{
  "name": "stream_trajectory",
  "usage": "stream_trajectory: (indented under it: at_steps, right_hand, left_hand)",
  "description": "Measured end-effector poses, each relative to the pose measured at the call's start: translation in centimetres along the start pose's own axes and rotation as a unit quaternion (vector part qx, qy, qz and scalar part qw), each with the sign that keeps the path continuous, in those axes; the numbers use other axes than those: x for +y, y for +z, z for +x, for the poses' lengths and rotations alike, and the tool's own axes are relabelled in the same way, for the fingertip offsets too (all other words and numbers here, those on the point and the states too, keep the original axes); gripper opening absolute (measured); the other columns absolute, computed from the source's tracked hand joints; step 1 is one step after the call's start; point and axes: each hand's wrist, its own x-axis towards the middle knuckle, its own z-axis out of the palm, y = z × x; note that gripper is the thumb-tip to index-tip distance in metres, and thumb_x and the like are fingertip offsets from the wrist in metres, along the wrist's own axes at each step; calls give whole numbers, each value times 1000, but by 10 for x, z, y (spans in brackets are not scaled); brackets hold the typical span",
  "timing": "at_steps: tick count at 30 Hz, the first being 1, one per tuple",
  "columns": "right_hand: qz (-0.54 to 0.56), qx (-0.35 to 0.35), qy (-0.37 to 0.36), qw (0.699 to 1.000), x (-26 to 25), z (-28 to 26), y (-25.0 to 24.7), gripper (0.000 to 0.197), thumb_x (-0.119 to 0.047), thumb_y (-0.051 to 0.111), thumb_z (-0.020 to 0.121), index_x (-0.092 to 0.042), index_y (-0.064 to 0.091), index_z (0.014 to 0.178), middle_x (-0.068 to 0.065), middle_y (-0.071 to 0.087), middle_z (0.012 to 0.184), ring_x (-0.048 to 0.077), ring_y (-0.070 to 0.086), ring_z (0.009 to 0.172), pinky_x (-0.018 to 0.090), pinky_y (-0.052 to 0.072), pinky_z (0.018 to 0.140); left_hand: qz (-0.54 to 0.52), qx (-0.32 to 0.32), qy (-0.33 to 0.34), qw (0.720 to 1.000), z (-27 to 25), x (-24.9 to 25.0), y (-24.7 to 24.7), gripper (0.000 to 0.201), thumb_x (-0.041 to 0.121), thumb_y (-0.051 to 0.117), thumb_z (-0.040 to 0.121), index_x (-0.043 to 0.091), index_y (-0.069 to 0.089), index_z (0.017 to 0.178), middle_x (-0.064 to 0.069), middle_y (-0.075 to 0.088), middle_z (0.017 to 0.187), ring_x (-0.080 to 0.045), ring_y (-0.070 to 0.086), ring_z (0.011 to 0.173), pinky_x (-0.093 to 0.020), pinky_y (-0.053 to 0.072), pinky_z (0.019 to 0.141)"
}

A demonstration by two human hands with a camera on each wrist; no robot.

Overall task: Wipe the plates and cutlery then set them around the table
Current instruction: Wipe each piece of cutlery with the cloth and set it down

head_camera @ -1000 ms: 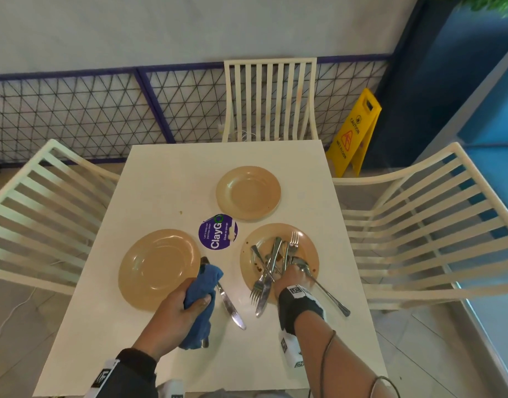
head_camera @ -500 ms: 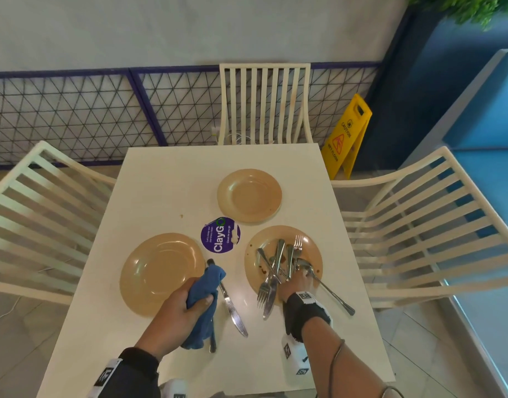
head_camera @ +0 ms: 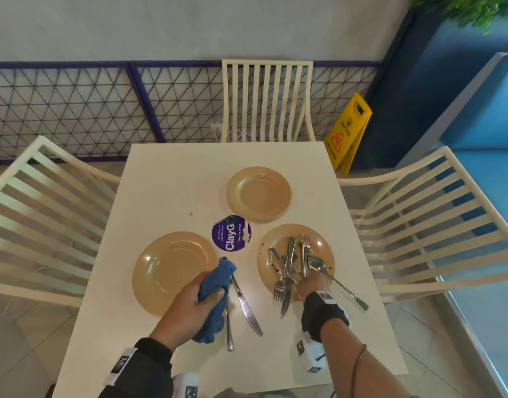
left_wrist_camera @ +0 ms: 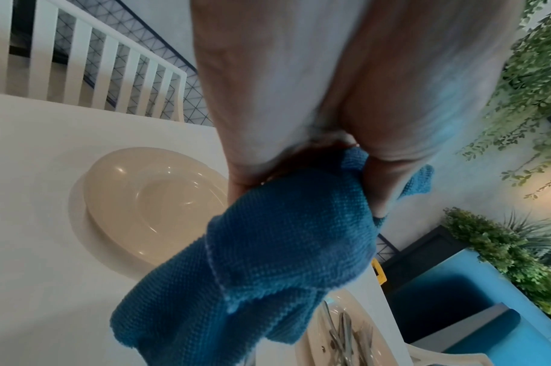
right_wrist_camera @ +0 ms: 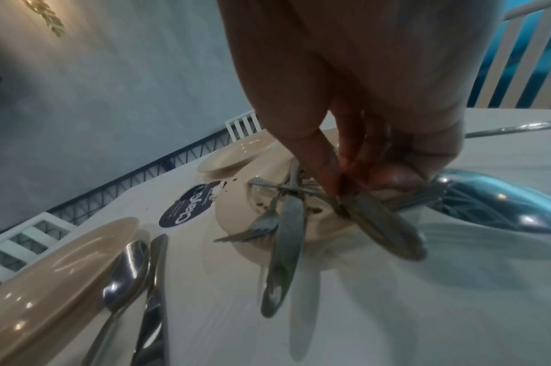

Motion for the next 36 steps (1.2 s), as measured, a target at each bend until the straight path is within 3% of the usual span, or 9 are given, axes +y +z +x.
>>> stream_trajectory:
  at_steps: [4,7,10,12,15,18,23,31,36]
  right_hand:
    - [94,-30,-6,995,2,-13,-15,22,-15,50,101,-7,65,115,2,59,88,20,64,94,24,52,77]
    - [220,-127,-33,967,12,-24,-29,18,-14,54,99,-13,68,111,6,65,103,23,63,100,37,53,94]
    - [387,-154,-47,908,20,-44,-43,24,1,58,92,-10,74,77,14,62,81,25,56,73,42,51,74]
    - [425,-158,-77,888,22,-63,-54,25,0,52,96,-3,73,82,18,55,77,28,46,64,40,40,61]
    - [461,-139,-129,867,14,-88,-75,24,-11,50,100,7,65,103,23,59,87,36,52,77,49,43,74]
    - [449,-111,-171,870,3,-109,-88,22,-14,50,97,-5,68,105,19,70,89,40,65,83,49,54,79]
    - [371,-64,-236,896,7,-136,-103,28,-9,46,101,-28,58,84,-9,57,62,8,53,60,27,44,60]
    - [347,-73,-296,887,18,-150,-135,18,-15,41,103,-11,58,96,-2,51,71,7,44,59,20,37,53]
    - [336,-99,-325,878,30,-154,-153,19,-17,41,105,-9,58,99,-4,52,70,6,46,59,18,38,52]
  left_hand:
    - [-54,-19,-13,998,8,16,4,21,32,58,101,34,60,121,8,74,107,-7,70,101,-32,53,96]
    - [-115,-42,-23,992,16,35,14,24,34,54,102,36,56,126,-3,75,106,-14,74,96,-38,59,93]
    - [-172,-102,-40,979,22,58,33,28,39,46,105,36,50,133,-21,74,108,-33,74,98,-34,60,72]
    - [-196,-124,-42,972,29,65,48,33,44,43,105,38,47,137,-18,74,115,-34,73,104,-45,59,83]
    - [-233,-133,-55,962,40,76,76,36,47,43,105,39,46,140,-11,70,126,-29,70,113,-54,57,91]
    - [-211,-88,-52,972,46,95,113,35,40,46,105,29,51,138,-9,69,125,-28,68,113,-53,57,94]
    - [-149,12,-12,989,49,121,146,11,20,60,100,15,69,104,-12,76,100,-27,74,94,-45,58,93]
    - [-256,115,3,960,71,162,148,29,26,61,100,3,70,85,-15,73,78,-27,72,69,-40,61,69]
    - [-229,104,53,967,69,156,146,26,27,62,99,4,72,93,-15,76,88,-32,73,85,-49,59,89]
